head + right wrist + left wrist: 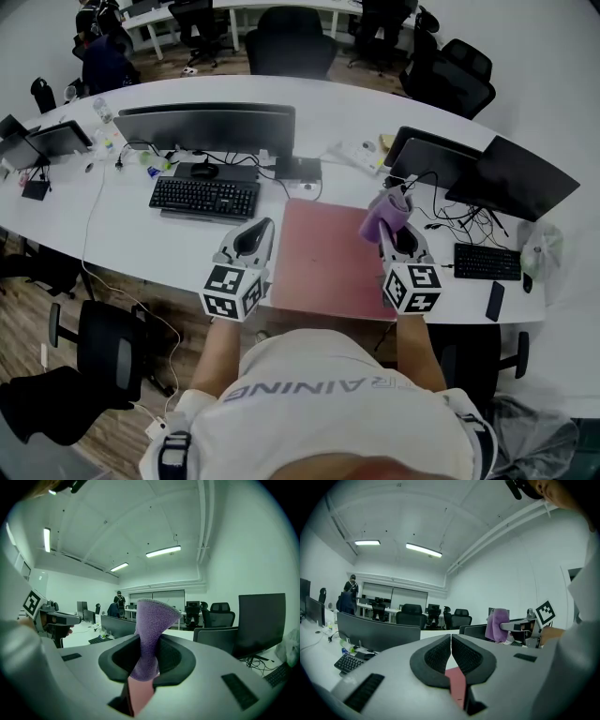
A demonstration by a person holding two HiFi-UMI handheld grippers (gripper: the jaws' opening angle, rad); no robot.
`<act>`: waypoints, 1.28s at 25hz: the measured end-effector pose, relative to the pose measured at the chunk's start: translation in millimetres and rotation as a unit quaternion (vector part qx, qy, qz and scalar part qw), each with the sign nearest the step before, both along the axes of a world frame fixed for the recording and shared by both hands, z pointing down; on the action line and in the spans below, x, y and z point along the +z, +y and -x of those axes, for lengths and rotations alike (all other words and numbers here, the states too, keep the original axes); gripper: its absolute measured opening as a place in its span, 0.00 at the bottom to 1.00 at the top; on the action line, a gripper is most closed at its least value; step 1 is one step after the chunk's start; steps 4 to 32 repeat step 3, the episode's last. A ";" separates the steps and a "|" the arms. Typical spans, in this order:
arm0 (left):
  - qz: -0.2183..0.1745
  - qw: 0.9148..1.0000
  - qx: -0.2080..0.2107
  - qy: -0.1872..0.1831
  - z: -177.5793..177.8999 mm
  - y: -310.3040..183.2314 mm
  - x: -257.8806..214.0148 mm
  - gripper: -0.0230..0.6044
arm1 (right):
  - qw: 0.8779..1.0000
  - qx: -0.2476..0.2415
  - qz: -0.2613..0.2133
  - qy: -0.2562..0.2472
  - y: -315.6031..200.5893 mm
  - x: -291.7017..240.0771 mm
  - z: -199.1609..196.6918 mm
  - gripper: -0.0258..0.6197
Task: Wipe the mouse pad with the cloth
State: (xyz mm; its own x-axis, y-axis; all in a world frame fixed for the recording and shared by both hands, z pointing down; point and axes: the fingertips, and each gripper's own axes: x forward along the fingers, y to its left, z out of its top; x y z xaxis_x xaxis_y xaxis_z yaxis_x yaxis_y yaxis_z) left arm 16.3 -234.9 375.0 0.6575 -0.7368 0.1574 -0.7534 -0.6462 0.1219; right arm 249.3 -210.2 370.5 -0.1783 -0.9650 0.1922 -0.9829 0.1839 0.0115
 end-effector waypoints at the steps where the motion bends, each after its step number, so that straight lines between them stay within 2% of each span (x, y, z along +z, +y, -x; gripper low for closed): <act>1: 0.000 1.000 -0.001 0.002 -0.7 -0.1 -0.7 0.09 | 1.000 -0.002 0.001 -0.001 0.5 0.1 -0.4 0.20; 32: 0.000 1.000 -0.003 0.006 -1.7 -0.4 -2.3 0.09 | 1.000 -0.005 0.002 -0.004 1.6 0.5 -0.8 0.20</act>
